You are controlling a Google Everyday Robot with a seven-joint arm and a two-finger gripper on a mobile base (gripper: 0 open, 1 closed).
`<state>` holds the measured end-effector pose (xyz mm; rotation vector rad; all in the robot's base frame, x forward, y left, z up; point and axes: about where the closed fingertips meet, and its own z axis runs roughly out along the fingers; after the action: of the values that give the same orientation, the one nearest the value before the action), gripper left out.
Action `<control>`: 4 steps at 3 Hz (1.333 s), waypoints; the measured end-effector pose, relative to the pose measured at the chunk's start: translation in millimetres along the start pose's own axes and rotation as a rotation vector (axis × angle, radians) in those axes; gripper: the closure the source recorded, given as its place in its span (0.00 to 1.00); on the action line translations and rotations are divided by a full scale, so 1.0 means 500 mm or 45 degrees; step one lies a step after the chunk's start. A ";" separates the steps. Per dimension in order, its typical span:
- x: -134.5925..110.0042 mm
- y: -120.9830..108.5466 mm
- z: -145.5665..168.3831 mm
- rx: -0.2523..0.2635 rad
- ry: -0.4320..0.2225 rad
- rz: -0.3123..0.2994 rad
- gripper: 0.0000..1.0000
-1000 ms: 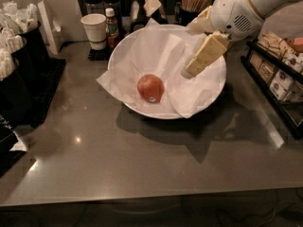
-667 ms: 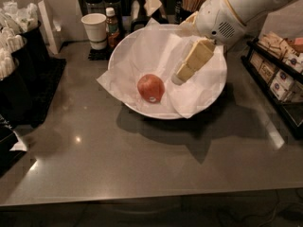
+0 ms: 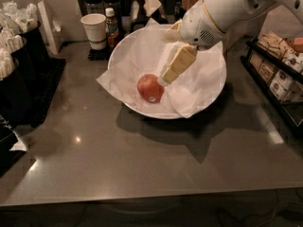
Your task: Pick apple from white bowl
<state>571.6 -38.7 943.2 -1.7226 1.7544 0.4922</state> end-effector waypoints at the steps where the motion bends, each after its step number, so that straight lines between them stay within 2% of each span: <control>1: 0.005 -0.004 0.026 -0.005 -0.023 0.014 0.19; 3: 0.045 0.017 0.120 -0.066 -0.031 0.100 0.29; 4: 0.060 0.025 0.146 -0.086 -0.027 0.122 0.27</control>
Offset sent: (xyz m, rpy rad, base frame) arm 0.0004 0.0278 -0.0755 0.0490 0.1308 -0.0240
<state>573.2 -12.4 867.5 -1.6785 1.8309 0.6152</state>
